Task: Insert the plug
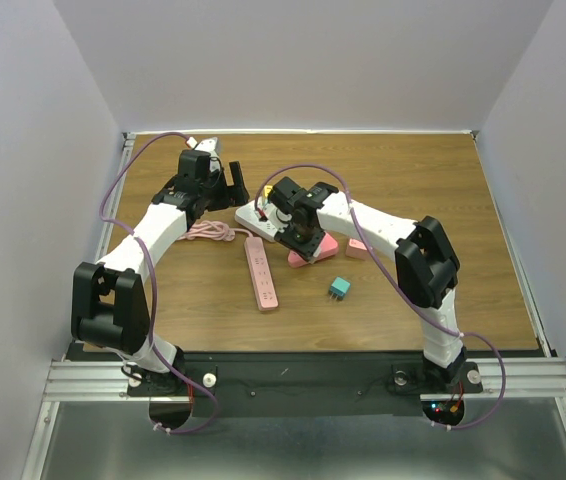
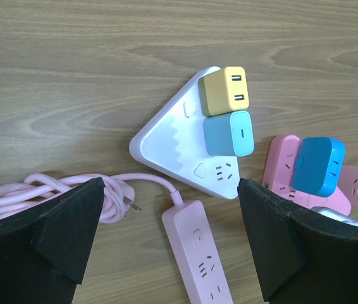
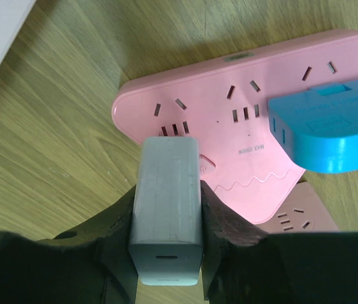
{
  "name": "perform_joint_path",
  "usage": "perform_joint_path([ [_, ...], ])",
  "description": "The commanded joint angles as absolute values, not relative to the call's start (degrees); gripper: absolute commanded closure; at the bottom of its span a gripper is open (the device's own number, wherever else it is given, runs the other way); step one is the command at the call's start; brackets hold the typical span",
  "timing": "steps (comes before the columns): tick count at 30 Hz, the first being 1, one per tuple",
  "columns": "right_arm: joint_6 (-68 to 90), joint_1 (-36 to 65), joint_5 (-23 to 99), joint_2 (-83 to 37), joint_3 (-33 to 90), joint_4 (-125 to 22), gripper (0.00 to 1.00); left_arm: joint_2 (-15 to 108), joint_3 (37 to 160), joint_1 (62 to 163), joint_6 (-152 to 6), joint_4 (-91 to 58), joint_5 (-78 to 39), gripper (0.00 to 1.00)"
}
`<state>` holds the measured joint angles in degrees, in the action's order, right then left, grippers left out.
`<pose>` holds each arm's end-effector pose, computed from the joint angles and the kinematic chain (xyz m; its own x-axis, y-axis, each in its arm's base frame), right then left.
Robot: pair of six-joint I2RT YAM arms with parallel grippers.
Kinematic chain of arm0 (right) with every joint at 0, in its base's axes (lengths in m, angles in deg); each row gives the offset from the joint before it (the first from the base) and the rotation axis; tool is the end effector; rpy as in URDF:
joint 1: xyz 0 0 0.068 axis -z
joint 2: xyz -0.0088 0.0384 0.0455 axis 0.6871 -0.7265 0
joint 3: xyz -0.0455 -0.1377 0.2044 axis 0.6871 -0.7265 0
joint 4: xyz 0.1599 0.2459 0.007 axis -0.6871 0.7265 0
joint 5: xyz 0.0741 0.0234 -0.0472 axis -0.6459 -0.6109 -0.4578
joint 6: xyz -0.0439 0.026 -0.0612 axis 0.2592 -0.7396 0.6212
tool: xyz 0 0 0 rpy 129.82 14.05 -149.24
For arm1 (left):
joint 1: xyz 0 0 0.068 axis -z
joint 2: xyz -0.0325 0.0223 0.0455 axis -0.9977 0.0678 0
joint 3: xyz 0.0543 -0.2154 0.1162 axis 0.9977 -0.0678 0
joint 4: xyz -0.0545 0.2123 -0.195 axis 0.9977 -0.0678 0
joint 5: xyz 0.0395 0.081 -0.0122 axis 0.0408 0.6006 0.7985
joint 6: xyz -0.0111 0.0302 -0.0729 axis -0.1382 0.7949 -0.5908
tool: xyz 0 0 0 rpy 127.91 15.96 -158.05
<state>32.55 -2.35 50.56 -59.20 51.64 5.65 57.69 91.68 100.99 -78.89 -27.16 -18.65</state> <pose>0.3170 0.3171 0.1592 -0.4750 -0.8538 -0.2132 -0.8495 0.5081 -0.1420 0.3936 -0.1140 0.2374 -0.5715 -0.1488 -0.8070 0.2064 0.9257 -0.3168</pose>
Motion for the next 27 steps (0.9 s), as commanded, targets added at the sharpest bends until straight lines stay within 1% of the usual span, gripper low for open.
perform_joint_path([
  [1, 33.2, -2.1, 48.7, -60.1, 53.6, 5.6, 1.0, 55.3, 91.7, 100.5, -78.2, -26.0, -19.7, 0.01],
  [11, 33.1, -2.1, 47.9, -59.9, 50.8, 5.4, 1.0, 55.4, 91.8, 100.5, -77.9, -26.1, -20.4, 0.01],
  [17, 33.3, -2.1, 51.2, -59.0, 49.4, 5.4, 1.0, 55.1, 91.8, 100.5, -77.8, -26.2, -20.5, 0.01],
  [27, 33.4, -1.8, 52.9, -55.7, 47.8, 5.4, 1.0, 54.9, 91.7, 100.5, -77.8, -26.0, -20.9, 0.01],
])
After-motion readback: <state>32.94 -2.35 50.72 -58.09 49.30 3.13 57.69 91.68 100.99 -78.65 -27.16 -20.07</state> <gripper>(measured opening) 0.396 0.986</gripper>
